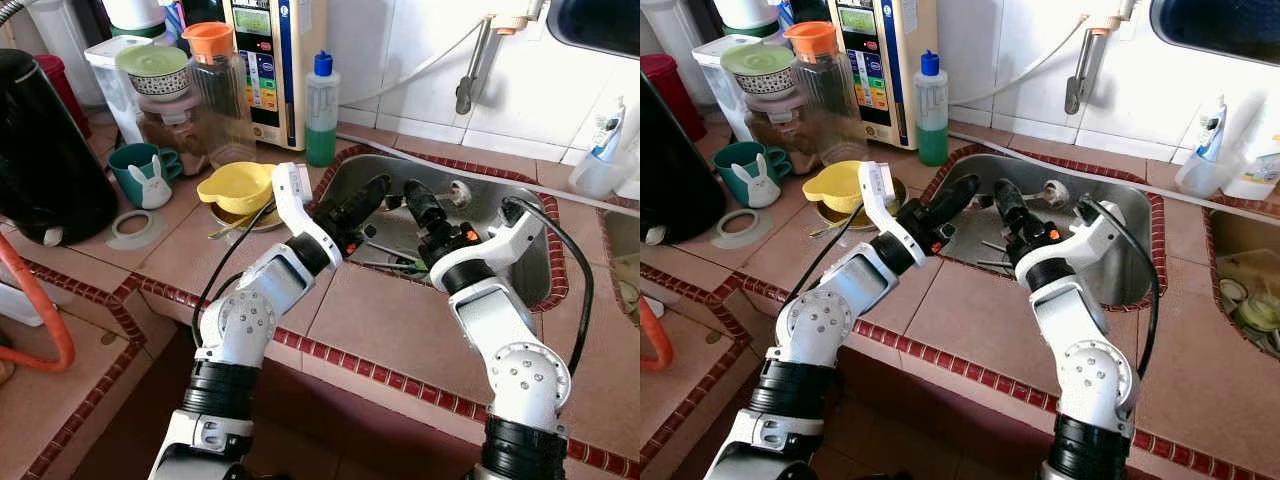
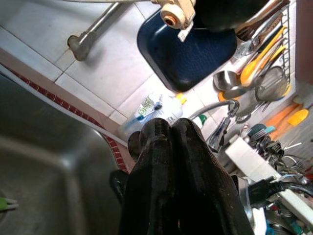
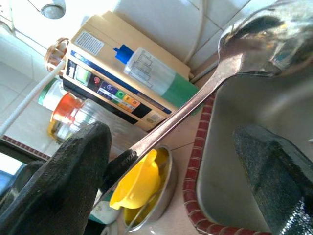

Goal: Kitchen organization

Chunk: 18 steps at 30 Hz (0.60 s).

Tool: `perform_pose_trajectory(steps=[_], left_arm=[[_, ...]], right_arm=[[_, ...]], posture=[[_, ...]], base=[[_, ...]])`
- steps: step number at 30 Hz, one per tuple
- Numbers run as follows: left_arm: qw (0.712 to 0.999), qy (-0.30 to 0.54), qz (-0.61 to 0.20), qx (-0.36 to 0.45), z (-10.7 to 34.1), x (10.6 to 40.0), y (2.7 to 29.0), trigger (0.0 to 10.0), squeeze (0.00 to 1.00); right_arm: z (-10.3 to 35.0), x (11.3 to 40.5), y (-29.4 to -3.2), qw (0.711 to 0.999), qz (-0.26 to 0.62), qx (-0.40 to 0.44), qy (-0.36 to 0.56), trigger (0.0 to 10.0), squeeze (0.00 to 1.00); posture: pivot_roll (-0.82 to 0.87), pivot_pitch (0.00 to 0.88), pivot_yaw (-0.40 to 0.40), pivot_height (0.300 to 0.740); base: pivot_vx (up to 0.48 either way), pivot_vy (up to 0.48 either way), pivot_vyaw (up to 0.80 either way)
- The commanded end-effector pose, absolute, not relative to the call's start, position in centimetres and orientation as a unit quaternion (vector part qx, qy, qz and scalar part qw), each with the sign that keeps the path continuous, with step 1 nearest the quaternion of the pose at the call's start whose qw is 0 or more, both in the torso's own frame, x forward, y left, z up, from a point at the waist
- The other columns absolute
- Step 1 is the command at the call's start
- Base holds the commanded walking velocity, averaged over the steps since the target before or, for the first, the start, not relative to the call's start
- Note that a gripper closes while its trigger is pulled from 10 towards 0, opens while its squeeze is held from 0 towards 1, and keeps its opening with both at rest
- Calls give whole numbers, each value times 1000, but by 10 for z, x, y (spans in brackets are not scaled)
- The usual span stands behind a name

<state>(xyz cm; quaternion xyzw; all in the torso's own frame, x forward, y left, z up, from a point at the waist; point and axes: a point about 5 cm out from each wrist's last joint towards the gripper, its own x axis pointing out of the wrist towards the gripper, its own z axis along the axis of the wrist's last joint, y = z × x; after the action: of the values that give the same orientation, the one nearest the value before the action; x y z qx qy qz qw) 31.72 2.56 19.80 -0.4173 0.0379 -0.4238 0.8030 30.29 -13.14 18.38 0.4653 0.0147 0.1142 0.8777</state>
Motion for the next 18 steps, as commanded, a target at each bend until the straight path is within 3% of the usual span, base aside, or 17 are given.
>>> perform_pose_trajectory(steps=[1,2,3,5,6,11,18], left_arm=[[774,31,-453,-442,209,308,7,0,0],[774,31,-453,-442,209,307,7,0,0],[772,32,-454,-443,210,306,7,0,0],[771,32,-455,-444,210,306,7,0,0],[768,35,-457,-446,210,305,8,0,0],[768,39,-459,-445,209,304,9,0,0],[788,25,-421,-448,209,312,20,0,0]], right_arm=[[189,306,-124,866,122,485,8,10000,0],[190,307,-124,865,122,486,4,10000,0],[191,310,-127,864,115,490,-4,3373,0],[191,311,-128,863,110,493,-7,3373,0],[192,315,-134,861,96,500,-20,0,0],[194,325,-139,862,87,497,-34,0,0],[196,328,-140,862,82,499,-41,0,0]], posture=[[68,28,25,740],[70,27,24,740],[72,27,23,740],[73,27,22,740],[76,26,23,740],[90,29,26,740],[96,32,29,740]], base=[[0,0,0],[0,0,0],[0,0,0],[0,0,0],[0,0,0],[0,0,0],[0,0,0]])
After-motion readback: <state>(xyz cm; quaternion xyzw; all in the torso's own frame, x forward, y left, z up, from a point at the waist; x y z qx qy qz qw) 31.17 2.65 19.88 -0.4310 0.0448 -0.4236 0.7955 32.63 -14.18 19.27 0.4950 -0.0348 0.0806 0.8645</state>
